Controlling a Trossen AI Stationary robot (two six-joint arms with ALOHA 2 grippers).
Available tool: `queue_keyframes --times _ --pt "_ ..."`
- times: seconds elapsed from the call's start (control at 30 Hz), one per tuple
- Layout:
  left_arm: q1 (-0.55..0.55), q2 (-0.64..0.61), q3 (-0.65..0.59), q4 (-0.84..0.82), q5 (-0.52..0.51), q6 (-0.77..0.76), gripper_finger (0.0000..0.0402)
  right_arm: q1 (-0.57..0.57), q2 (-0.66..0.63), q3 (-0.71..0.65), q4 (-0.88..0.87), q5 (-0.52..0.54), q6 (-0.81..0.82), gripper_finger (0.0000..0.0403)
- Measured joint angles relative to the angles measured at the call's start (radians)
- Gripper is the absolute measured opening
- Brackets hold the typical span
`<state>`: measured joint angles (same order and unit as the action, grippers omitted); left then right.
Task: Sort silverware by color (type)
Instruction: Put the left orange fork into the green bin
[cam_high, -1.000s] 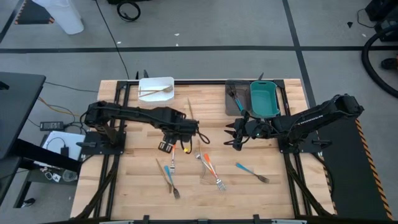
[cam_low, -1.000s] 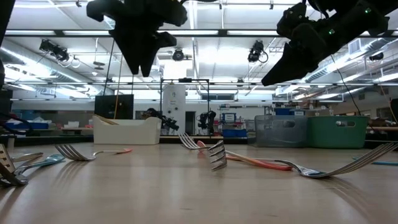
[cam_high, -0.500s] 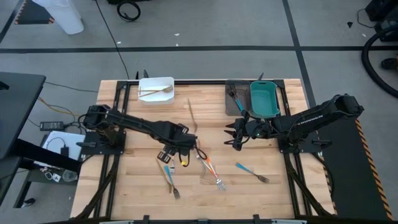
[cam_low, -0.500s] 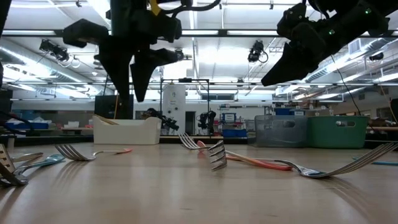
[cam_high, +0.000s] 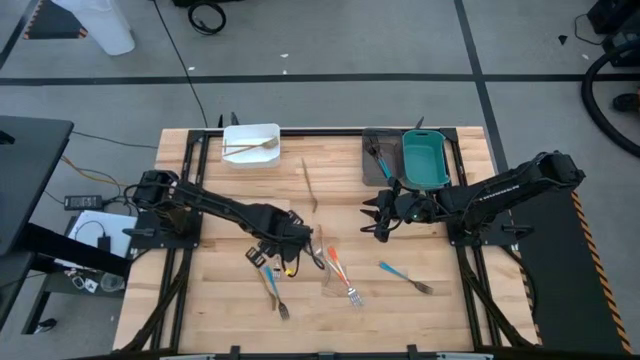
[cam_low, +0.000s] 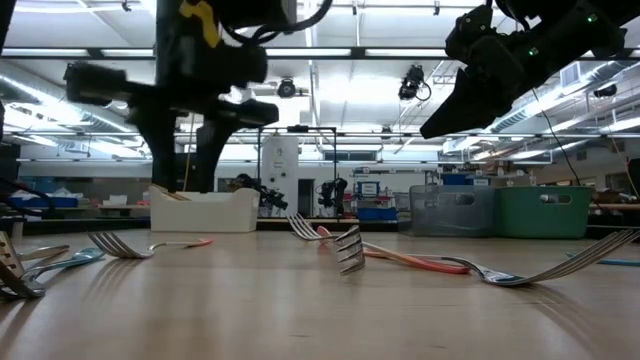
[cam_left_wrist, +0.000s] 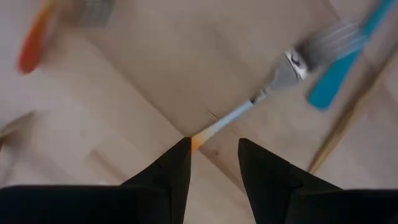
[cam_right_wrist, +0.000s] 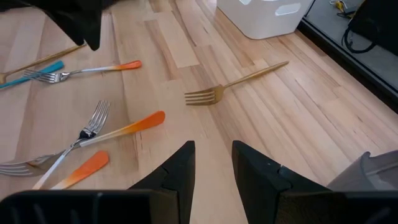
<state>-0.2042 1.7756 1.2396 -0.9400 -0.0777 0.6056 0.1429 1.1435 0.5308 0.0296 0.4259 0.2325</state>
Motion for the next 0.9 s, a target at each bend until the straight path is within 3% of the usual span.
queue_keyframes --times 0.2,0.4,0.9 --pt "-0.015 0.0 -0.043 0.044 0.005 0.297 0.0141 0.0 0.0 0.0 0.017 0.003 -0.004 0.0116" --pt "-0.026 0.0 -0.056 0.137 0.036 0.444 0.0141 0.0 0.0 0.0 0.022 0.003 -0.017 0.0116" --pt "-0.018 0.096 -0.056 0.139 0.07 0.607 0.0141 0.0 0.0 -0.001 0.032 0.003 -0.025 0.0116"
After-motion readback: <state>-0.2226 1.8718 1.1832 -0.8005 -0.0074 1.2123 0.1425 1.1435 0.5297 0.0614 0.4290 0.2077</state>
